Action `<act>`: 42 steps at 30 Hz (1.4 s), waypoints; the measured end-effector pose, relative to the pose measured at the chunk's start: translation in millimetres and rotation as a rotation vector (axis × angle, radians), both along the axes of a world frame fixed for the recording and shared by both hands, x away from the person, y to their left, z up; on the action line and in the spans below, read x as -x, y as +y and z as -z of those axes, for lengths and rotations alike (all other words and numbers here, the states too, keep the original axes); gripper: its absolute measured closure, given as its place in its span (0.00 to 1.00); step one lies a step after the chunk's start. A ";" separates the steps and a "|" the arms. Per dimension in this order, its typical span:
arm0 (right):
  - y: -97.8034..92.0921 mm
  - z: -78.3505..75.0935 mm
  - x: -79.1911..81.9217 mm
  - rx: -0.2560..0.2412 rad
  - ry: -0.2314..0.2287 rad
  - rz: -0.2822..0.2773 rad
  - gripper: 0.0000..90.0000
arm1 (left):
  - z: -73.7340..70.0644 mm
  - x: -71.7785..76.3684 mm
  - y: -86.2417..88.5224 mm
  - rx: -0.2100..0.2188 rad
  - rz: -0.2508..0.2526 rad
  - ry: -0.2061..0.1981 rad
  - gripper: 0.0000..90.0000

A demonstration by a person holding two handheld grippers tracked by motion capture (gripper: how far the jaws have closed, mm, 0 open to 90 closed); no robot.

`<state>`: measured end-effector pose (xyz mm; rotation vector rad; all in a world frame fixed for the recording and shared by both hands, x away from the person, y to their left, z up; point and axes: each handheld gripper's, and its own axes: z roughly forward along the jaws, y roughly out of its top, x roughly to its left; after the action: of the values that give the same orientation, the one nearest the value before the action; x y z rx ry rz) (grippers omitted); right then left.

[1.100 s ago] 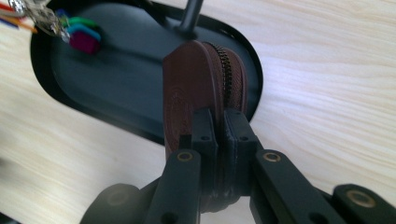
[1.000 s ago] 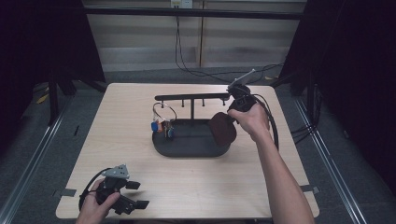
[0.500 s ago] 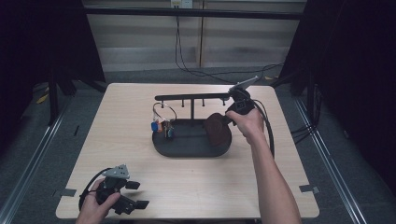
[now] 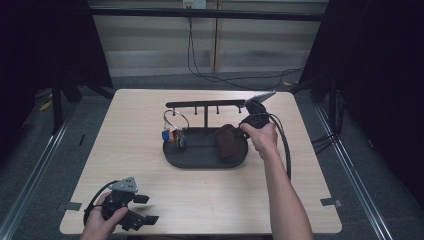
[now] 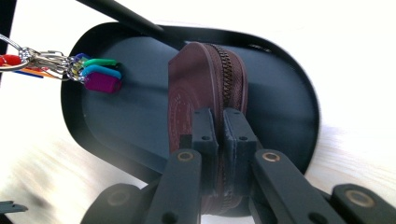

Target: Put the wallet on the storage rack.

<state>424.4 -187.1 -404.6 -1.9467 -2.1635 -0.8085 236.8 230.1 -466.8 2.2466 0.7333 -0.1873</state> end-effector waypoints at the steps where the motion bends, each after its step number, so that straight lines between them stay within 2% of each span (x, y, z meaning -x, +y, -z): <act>1: 0.4 2.7 -0.3 -0.012 0.007 0.001 0.94 | -0.1 0.0 0.0 -0.001 0.001 0.001 0.18; 4: 1.8 10.2 -0.9 -0.035 0.013 0.004 0.94 | 0.4 0.1 -0.4 -0.001 0.002 0.002 0.18; 9: 6.9 20.6 -3.0 -0.035 0.035 0.007 0.94 | 0.6 0.2 -0.3 -0.003 0.000 0.002 0.18; 12: 4.2 25.9 -3.5 -0.023 0.050 0.037 0.94 | 0.4 -0.1 1.0 -0.002 -0.004 0.004 0.19; 17: -1.7 33.1 -1.5 -0.002 0.045 0.054 0.92 | 0.9 -0.1 -0.2 -0.009 0.001 0.003 0.18; 23: -7.1 40.6 1.2 -0.002 0.040 0.073 0.91 | 1.1 -0.7 -0.3 -0.016 0.004 0.009 0.18; 27: -9.5 47.2 4.1 0.028 0.010 0.078 0.89 | 1.0 -0.6 0.1 -0.012 -0.001 0.007 0.18; 31: -7.5 44.0 5.1 0.054 -0.011 0.068 0.86 | 0.8 -0.4 0.3 -0.013 -0.002 0.004 0.18; 35: -8.5 38.3 7.5 0.042 -0.047 0.065 0.80 | 0.8 -0.1 0.3 -0.005 -0.007 0.009 0.19; 37: -8.7 36.3 9.7 0.049 -0.059 0.058 0.71 | 1.0 -0.5 0.4 -0.007 -0.004 0.006 0.19; 39: -8.3 34.0 13.5 0.062 -0.078 0.042 0.68 | 0.8 -0.7 0.2 -0.014 -0.003 0.005 0.18; 41: -7.8 31.3 16.9 0.058 -0.094 0.030 0.62 | 0.6 -0.7 0.0 -0.011 -0.002 0.003 0.19; 42: -7.5 28.8 18.9 0.056 -0.109 0.029 0.61 | 0.7 -0.7 -0.2 -0.008 -0.002 0.004 0.18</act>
<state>405.5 -194.6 -433.4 -2.0100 -2.2465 -0.8877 237.5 229.9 -467.5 2.2537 0.7392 -0.1881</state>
